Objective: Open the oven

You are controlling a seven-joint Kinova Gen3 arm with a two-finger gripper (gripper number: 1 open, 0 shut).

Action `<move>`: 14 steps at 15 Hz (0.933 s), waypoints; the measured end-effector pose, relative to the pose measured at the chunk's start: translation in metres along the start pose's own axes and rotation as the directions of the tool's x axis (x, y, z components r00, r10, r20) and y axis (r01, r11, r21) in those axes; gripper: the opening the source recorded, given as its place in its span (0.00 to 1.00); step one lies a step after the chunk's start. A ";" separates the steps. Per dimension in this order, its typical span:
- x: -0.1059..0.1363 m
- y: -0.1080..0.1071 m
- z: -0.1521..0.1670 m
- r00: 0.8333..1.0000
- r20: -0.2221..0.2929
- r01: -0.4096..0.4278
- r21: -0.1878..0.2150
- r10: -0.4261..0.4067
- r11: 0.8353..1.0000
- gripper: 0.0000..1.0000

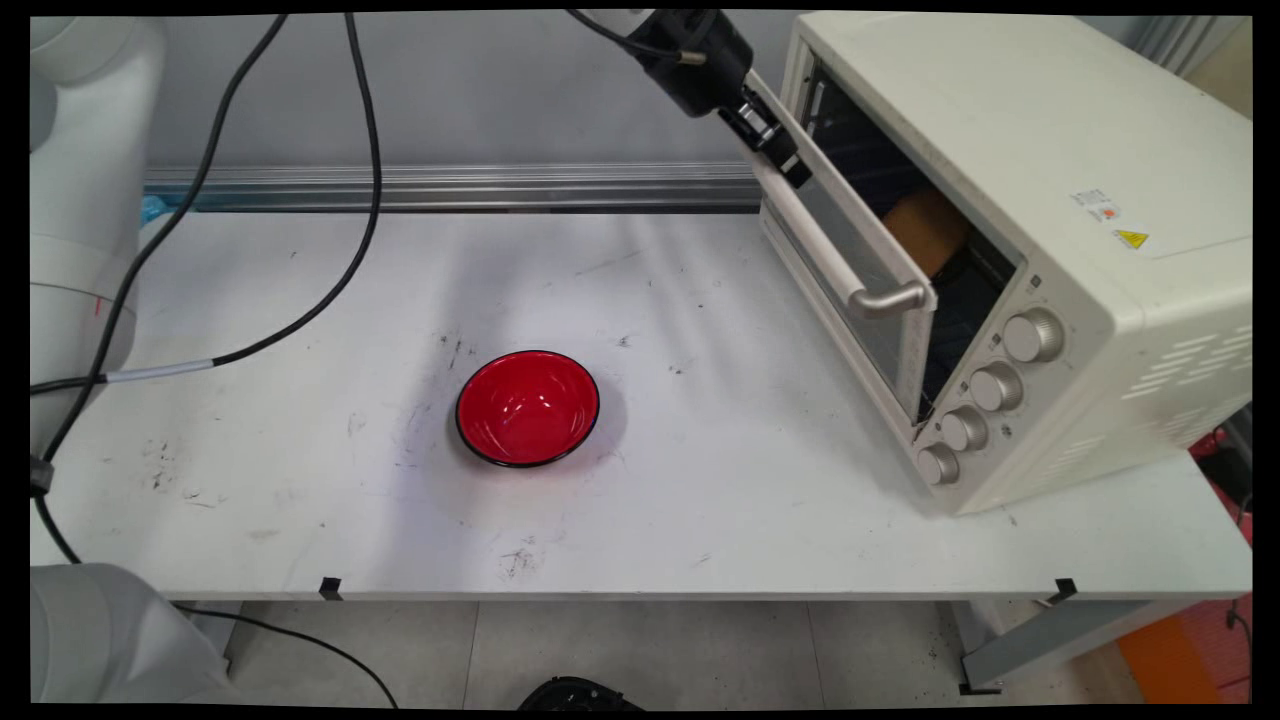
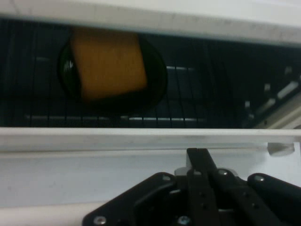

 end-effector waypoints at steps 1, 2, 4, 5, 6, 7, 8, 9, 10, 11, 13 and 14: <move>-0.003 0.000 -0.001 1.000 0.006 -0.001 0.001 0.001 1.000 0.00; -0.007 -0.001 -0.001 1.000 0.012 -0.001 0.002 0.001 1.000 0.00; -0.011 -0.002 -0.002 1.000 0.019 -0.001 0.004 0.001 1.000 0.00; -0.013 -0.002 -0.003 1.000 0.024 -0.002 0.004 0.002 1.000 0.00; -0.017 -0.002 -0.004 1.000 0.029 -0.001 0.006 0.001 1.000 0.00; -0.019 -0.001 -0.003 0.999 0.034 0.002 0.010 -0.002 1.000 0.00; -0.022 -0.002 -0.004 0.999 0.039 0.001 0.010 -0.001 1.000 0.00; -0.024 -0.002 -0.004 0.999 0.042 0.001 0.011 -0.001 1.000 0.00; -0.027 -0.002 -0.005 0.999 0.048 0.000 0.011 -0.001 1.000 0.00; -0.031 -0.002 -0.006 0.999 0.053 0.000 0.012 0.000 1.000 0.00; -0.037 -0.003 -0.008 0.998 0.063 -0.001 0.012 0.001 1.000 0.00; -0.039 -0.003 -0.008 0.998 0.066 -0.002 0.013 0.001 1.000 0.00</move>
